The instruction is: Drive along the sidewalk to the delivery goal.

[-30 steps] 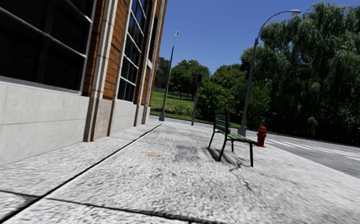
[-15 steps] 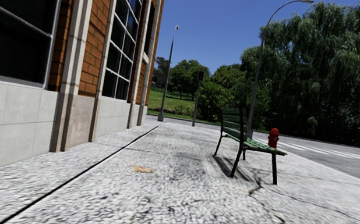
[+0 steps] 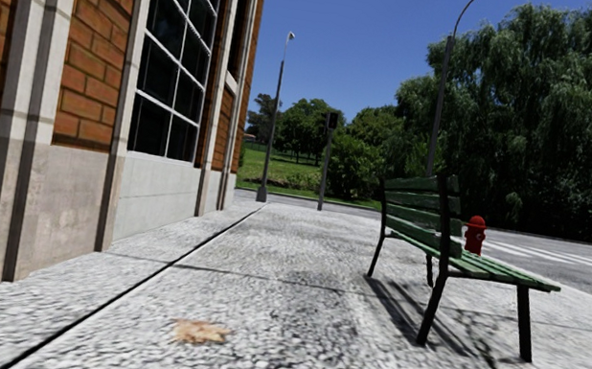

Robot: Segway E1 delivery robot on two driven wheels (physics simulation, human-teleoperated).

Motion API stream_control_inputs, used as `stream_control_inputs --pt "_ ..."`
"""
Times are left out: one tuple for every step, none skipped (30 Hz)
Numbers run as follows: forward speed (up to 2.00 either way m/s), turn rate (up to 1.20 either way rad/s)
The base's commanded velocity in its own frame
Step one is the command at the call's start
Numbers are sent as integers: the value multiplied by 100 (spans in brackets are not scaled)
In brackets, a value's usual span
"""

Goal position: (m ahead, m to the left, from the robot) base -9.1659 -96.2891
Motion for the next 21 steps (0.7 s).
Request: stream_control_inputs --pt "200 0" --pt "200 0" --pt "200 0" --pt "200 0" --pt "200 0" --pt "200 0" --pt "200 0" --pt "200 0" --pt "200 0" --pt "200 0" --pt "200 0" --pt "200 0" --pt "200 0" --pt "200 0" --pt "200 0" --pt "200 0" --pt "200 0" --pt "200 0" --pt "200 0" --pt "200 0" --pt "200 0"
